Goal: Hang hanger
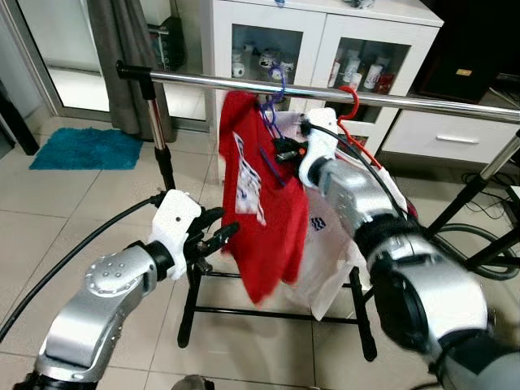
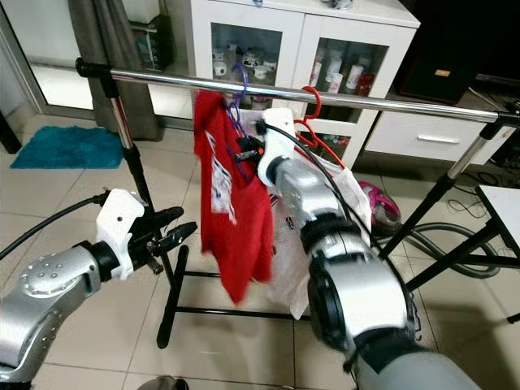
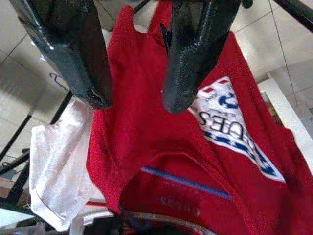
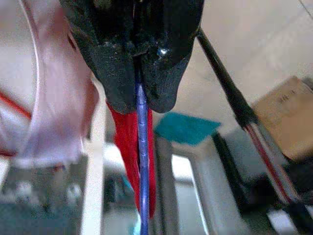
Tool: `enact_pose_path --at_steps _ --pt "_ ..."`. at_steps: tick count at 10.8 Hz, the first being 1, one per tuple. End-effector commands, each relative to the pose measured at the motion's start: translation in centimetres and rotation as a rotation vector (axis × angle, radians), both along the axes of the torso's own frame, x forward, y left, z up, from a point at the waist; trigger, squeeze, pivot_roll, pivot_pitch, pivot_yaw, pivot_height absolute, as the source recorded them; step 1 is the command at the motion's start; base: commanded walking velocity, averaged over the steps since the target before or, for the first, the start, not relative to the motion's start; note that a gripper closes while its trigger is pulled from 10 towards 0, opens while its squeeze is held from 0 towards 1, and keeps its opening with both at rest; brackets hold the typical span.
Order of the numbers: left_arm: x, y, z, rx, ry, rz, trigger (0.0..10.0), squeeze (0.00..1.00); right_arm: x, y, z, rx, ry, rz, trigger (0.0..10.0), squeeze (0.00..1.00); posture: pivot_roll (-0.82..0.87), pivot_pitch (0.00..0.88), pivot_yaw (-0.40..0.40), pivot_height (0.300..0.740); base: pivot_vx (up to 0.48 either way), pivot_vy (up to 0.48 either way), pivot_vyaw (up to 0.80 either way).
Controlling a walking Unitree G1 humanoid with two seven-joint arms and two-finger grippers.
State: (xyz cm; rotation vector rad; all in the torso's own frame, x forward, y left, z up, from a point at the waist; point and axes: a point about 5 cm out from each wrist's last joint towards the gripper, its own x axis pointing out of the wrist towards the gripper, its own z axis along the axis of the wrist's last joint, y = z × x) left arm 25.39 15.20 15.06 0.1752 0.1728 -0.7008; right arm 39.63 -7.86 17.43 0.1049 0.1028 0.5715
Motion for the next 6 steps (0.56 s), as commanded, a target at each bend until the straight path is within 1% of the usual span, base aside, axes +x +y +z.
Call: enact_pose_path --at_steps 1,2,3,5,6 --pt "0.2 -0.2 -0.1 0.011 -0.01 0.003 10.0 0.0 -0.1 -0.6 1.8 0.027 -0.103 0.041 0.0 0.0 0.0 0.0 -0.053 0.74 0.0 0.0 0.0" --pt "0.4 -0.3 -0.1 0.007 -0.02 0.014 10.0 0.0 -1.2 -1.1 1.3 0.02 -0.123 0.099 0.0 0.0 0.0 0.0 -0.055 0.74 0.0 0.0 0.0" --pt "0.4 -0.6 -0.1 -0.002 -0.023 0.031 10.0 0.0 -2.7 -1.8 0.7 0.001 -0.138 0.144 0.0 0.0 0.0 0.0 -0.056 0.74 0.0 0.0 0.0" --pt "0.5 -0.6 -0.5 -0.006 -0.03 0.096 10.0 0.0 -5.1 -3.1 -0.2 -0.012 -0.131 0.138 0.0 0.0 -0.01 0.0 -0.059 0.74 0.0 0.0 0.0" --pt "0.5 -0.7 -0.7 -0.011 -0.032 0.132 10.0 0.0 -7.0 -4.3 -0.9 -0.032 -0.132 0.101 0.0 0.0 -0.02 0.0 -0.059 0.74 0.0 0.0 0.0"
